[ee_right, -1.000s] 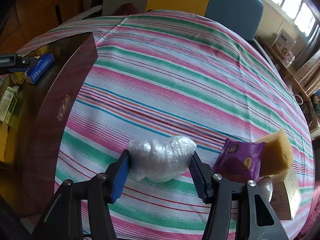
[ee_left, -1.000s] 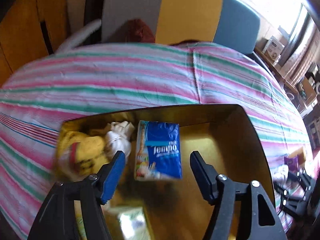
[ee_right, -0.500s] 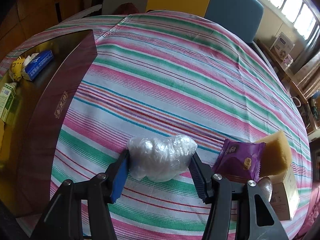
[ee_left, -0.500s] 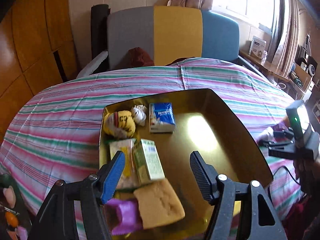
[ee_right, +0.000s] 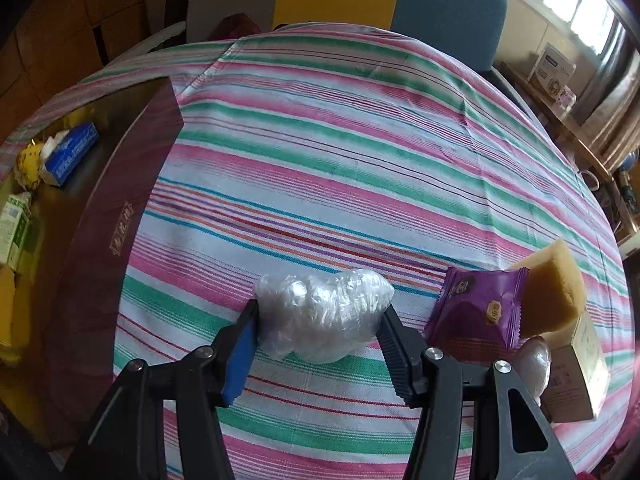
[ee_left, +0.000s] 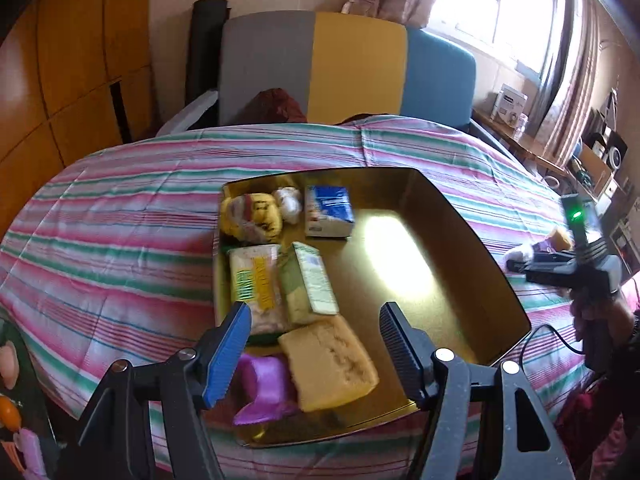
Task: Organize objects
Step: 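Carry the plastic-wrapped bundle into the tray and open the right tool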
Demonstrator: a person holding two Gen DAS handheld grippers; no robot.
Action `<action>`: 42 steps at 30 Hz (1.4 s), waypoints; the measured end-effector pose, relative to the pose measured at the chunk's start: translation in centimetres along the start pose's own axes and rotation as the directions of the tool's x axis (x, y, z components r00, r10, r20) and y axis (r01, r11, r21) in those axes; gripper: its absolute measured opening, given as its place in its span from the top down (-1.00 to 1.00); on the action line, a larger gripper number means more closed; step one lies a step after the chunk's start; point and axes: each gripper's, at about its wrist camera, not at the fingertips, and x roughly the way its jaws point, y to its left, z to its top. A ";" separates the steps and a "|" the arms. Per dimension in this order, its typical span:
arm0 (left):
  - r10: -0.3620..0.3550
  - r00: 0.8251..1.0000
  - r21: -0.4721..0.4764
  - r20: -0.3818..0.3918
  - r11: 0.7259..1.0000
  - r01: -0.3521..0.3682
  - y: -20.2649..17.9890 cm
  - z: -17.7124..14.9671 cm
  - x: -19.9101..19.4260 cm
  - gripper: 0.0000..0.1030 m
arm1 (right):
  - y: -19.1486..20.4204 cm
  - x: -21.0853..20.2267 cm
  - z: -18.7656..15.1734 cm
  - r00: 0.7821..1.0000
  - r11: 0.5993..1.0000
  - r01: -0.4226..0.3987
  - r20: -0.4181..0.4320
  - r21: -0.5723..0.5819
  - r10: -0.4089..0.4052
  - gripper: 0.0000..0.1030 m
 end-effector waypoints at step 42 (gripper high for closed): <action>0.031 1.000 -0.088 -0.006 0.996 -0.031 4.4 -2.2 -1.1 -0.28 | 17.4 -2.6 5.2 0.926 0.925 -0.378 0.022 0.029 0.377 -0.72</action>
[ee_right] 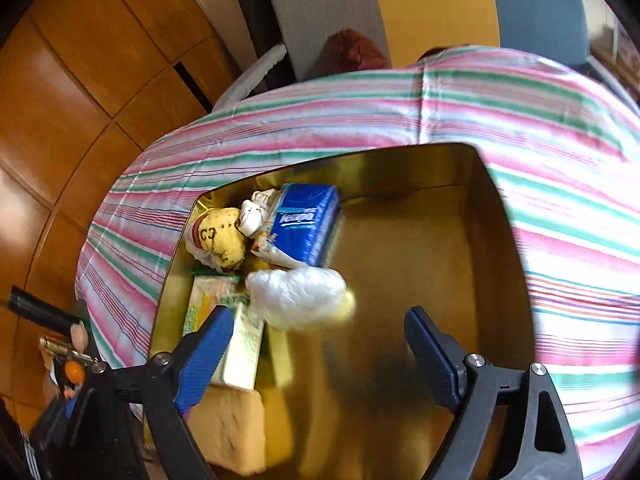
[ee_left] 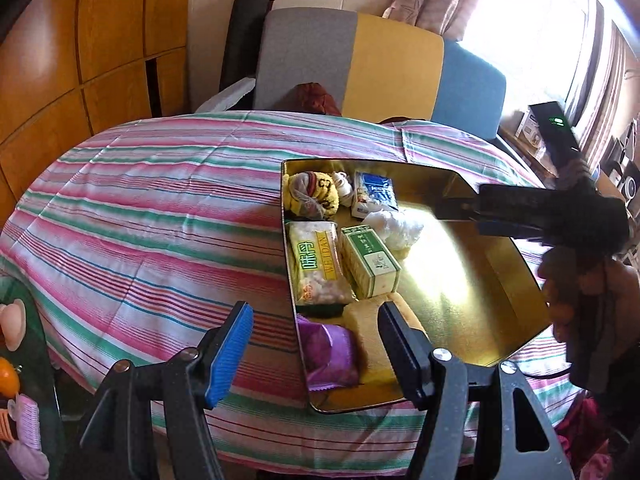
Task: Organize objects
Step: 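Carry the plastic-wrapped bundle into the tray and open the right tool, then move both tools back toward the remaining pile of items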
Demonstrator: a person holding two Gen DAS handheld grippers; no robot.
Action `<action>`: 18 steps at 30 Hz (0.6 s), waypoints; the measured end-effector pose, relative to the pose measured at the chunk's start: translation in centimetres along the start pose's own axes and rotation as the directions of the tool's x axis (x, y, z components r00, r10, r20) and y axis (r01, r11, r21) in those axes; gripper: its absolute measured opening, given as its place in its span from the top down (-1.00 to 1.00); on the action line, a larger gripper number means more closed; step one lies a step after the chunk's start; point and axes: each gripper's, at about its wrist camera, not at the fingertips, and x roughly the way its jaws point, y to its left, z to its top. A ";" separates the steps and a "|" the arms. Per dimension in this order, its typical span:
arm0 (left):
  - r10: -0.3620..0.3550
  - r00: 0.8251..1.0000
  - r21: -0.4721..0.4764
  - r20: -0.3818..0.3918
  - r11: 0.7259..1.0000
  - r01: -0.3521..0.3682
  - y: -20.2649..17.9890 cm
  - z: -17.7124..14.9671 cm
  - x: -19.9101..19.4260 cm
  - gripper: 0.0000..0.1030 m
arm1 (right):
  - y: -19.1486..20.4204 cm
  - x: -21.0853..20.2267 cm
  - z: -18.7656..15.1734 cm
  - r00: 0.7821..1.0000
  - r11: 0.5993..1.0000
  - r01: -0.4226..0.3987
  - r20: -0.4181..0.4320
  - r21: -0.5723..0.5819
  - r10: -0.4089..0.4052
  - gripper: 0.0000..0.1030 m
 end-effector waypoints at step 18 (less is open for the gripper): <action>-0.028 1.000 0.123 0.000 0.992 0.028 -5.1 0.2 -0.4 -0.28 | -12.9 -11.9 -3.9 0.962 0.971 0.228 0.139 0.070 -0.236 -0.76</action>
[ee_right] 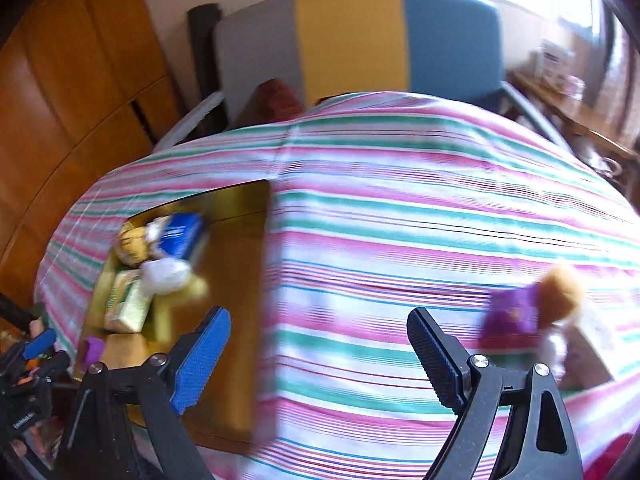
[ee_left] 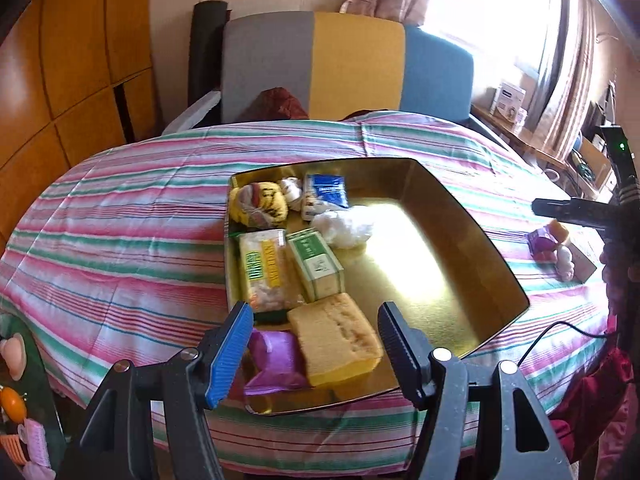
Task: Organize objects
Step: 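Move both tools back toward the remaining pile of items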
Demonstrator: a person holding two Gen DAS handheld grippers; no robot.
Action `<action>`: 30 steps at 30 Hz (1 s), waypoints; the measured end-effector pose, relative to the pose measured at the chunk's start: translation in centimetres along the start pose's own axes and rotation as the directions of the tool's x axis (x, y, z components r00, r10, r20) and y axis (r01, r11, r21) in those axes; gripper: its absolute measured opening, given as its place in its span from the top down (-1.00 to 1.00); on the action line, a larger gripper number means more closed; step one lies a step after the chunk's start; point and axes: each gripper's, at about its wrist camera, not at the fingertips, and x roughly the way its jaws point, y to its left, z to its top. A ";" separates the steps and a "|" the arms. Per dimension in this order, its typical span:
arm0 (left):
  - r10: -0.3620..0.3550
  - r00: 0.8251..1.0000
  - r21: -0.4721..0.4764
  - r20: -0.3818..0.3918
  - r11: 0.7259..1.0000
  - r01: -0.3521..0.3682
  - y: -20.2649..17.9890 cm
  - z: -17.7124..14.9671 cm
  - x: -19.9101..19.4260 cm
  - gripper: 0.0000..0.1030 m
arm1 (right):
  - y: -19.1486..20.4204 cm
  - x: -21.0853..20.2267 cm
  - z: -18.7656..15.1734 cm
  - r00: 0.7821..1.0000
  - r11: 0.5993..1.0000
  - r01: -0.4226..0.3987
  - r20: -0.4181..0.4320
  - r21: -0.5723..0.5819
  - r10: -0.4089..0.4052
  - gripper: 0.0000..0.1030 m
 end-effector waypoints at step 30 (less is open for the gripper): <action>-0.191 0.976 0.307 -0.106 0.927 0.215 -18.7 2.4 3.9 -0.19 | -25.0 -4.5 -5.8 0.968 0.681 0.043 0.139 0.731 -0.211 -0.83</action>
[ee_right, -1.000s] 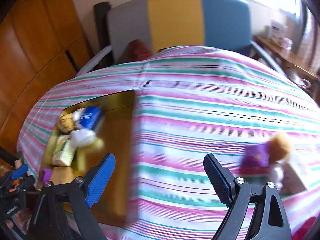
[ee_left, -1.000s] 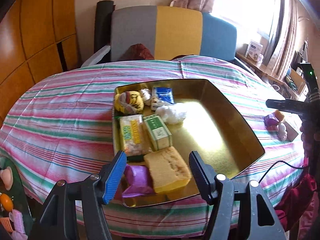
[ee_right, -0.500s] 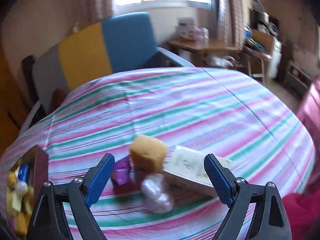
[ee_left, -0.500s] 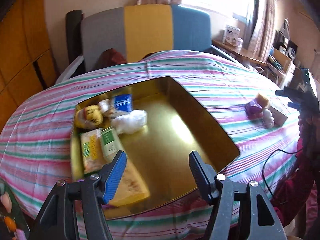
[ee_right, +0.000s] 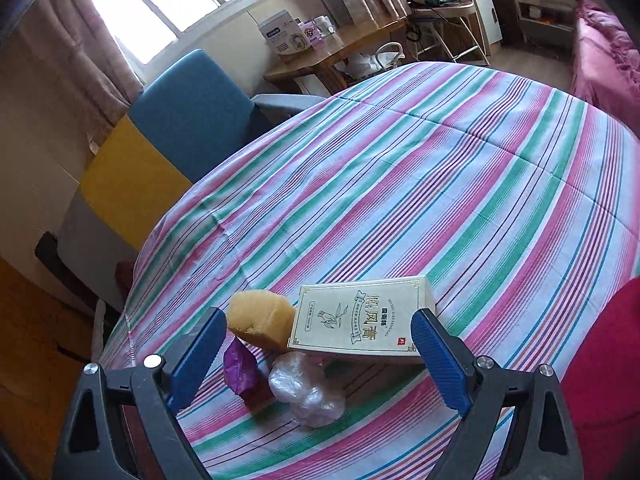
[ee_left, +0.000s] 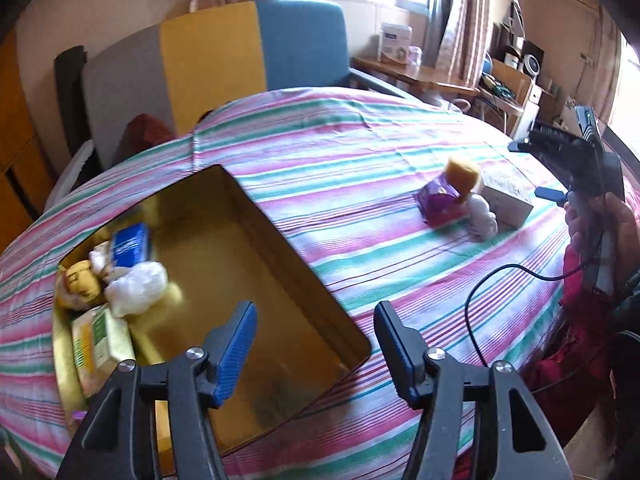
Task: Organize objects
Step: 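Move both tools back toward the remaining pile of items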
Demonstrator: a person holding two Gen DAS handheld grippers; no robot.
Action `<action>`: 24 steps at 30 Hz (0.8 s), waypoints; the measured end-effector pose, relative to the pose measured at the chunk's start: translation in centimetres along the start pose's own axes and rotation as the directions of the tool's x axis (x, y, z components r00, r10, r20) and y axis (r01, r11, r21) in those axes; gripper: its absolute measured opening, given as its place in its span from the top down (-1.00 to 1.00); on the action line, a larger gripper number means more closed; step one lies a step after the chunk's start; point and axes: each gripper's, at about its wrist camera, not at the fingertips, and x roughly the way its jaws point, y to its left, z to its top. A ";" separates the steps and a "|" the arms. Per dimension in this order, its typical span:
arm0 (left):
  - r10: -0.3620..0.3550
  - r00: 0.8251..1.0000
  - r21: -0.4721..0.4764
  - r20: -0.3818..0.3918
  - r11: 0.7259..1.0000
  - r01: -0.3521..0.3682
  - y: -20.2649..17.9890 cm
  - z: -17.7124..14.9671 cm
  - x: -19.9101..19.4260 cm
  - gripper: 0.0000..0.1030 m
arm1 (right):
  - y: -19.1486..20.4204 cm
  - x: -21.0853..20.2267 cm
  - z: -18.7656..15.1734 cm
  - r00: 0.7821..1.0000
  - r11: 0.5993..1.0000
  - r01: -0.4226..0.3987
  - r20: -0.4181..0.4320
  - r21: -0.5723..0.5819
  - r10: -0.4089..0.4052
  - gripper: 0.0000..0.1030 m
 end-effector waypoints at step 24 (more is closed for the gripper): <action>-0.237 0.964 -0.007 -0.123 0.971 0.238 -8.0 5.8 8.5 0.02 | -1.4 0.0 0.0 0.995 0.992 -0.093 -0.023 0.084 0.095 -0.87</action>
